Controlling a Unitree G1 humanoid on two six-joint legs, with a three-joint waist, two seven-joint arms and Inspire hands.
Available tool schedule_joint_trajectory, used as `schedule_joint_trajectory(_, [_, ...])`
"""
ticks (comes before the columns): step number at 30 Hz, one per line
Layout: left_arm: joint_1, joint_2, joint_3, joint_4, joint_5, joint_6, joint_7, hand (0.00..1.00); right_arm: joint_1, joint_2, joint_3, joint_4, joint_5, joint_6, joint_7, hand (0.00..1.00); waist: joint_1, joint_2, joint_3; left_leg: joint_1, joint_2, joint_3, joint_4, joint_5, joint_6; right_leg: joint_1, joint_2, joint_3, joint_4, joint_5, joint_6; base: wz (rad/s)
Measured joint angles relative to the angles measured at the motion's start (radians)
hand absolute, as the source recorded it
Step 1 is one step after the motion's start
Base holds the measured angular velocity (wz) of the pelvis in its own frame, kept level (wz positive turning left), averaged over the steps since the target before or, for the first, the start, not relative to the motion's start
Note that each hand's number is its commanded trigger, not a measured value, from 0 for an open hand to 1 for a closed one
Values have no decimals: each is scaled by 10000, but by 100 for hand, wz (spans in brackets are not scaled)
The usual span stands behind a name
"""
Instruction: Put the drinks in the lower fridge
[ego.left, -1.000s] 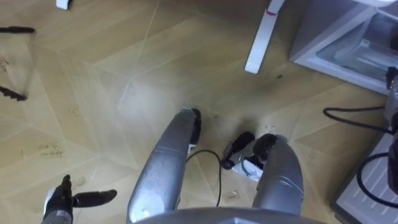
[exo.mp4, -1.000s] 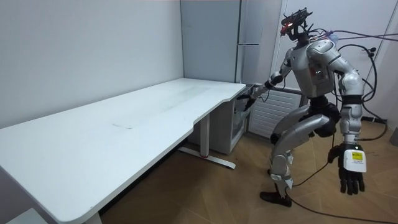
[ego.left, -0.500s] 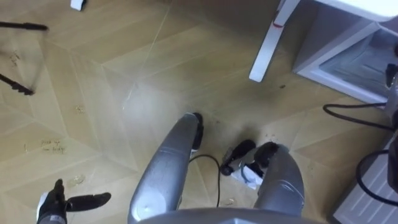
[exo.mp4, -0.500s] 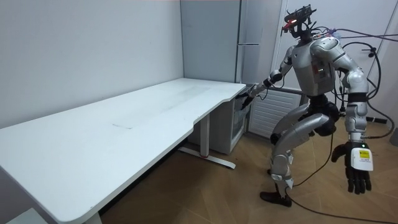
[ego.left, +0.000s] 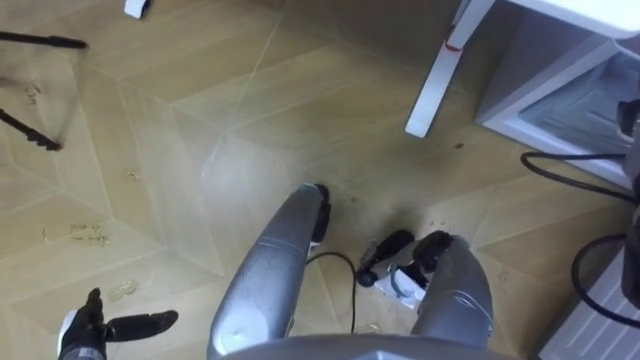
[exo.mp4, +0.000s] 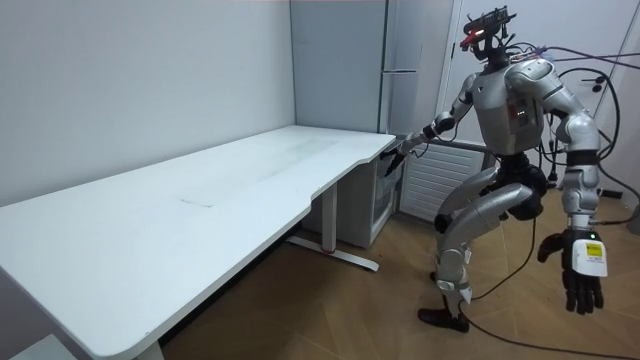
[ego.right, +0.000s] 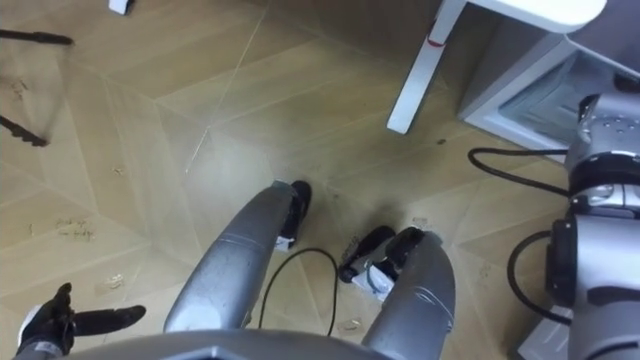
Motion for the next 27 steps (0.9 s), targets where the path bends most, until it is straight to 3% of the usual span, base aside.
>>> schedule_joint_trajectory(11, [-45,-51,-45,-86,-3,1,-240,0,0,40,14,-65,-8,-78,-42,0,-3,100,-38,-62,-1,-12,59,-5,10,-32,12,-14,22,10,1,0])
schedule_joint_trajectory(15, [-31,-12,-235,-83,305,15,-298,0,4,35,112,378,-146,18,513,0,-6,106,-32,1,5,-5,-47,8,16,43,18,-52,-86,36,17,0])
schedule_joint_trajectory(19, [-25,63,-440,-238,432,122,-422,0,34,-86,299,1700,-564,654,2069,0,-166,90,-23,56,51,-26,-225,114,155,233,21,-270,-331,81,100,15])
schedule_joint_trajectory(23, [18,299,-554,-581,381,198,-419,0,385,-297,560,2280,-998,1257,3353,0,-199,-36,39,23,147,-41,-256,177,174,296,200,-301,-556,219,225,0])
schedule_joint_trajectory(27, [19,380,-598,-582,415,194,-340,0,732,-624,915,2373,-1589,1809,4354,0,-437,-167,9,18,185,-20,-258,107,277,343,313,-276,-756,341,397,-4])
